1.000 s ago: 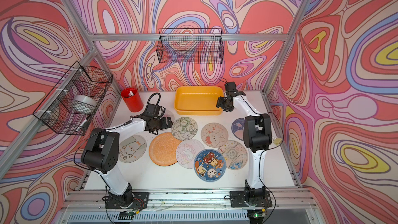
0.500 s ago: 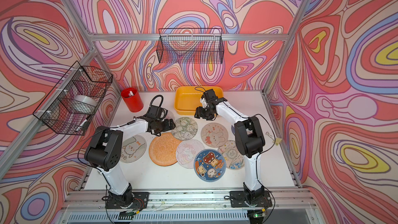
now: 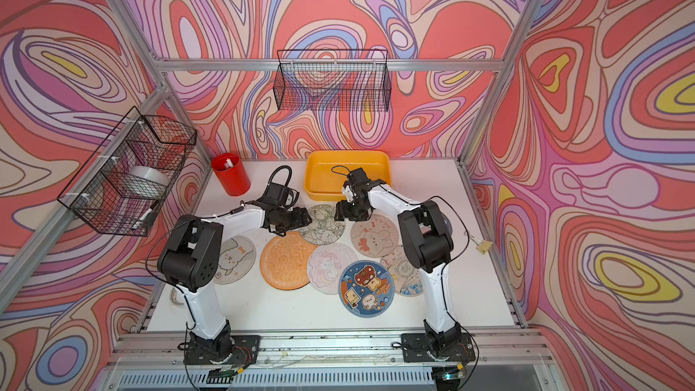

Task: Put the coasters into the storage box
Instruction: Pick up the coaster from the coaster.

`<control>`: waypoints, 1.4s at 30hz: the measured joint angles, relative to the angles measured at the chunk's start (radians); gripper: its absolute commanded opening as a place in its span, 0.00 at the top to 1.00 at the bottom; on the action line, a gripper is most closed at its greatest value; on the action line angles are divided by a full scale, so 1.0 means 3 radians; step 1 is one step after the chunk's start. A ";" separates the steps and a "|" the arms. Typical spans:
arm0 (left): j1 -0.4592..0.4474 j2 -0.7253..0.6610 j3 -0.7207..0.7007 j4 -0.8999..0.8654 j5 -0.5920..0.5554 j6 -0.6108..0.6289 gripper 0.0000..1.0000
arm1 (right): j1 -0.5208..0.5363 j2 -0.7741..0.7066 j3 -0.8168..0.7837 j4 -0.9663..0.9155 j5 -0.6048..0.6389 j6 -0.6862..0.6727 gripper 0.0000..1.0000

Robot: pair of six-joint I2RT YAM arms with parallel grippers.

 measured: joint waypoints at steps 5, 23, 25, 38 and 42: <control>-0.0028 0.0041 0.0046 -0.0015 0.0019 0.0005 0.26 | 0.0013 0.0089 0.0000 -0.0043 0.0099 0.0004 0.35; -0.0117 0.0111 0.0163 -0.0188 0.0032 0.0090 0.34 | 0.0042 0.0175 0.0088 -0.0048 0.0126 0.0014 0.35; -0.0118 0.0127 0.0183 -0.0192 0.0042 0.0090 0.35 | 0.0052 0.0181 0.0095 -0.0047 0.0113 0.0014 0.36; -0.0120 0.0141 0.0193 -0.0193 0.0065 0.0088 0.36 | 0.0066 0.0257 0.0210 -0.0102 0.0052 -0.0010 0.39; -0.0120 0.0150 0.0205 -0.0192 0.0076 0.0086 0.36 | 0.0066 0.0291 0.0253 -0.0102 0.0013 -0.0024 0.41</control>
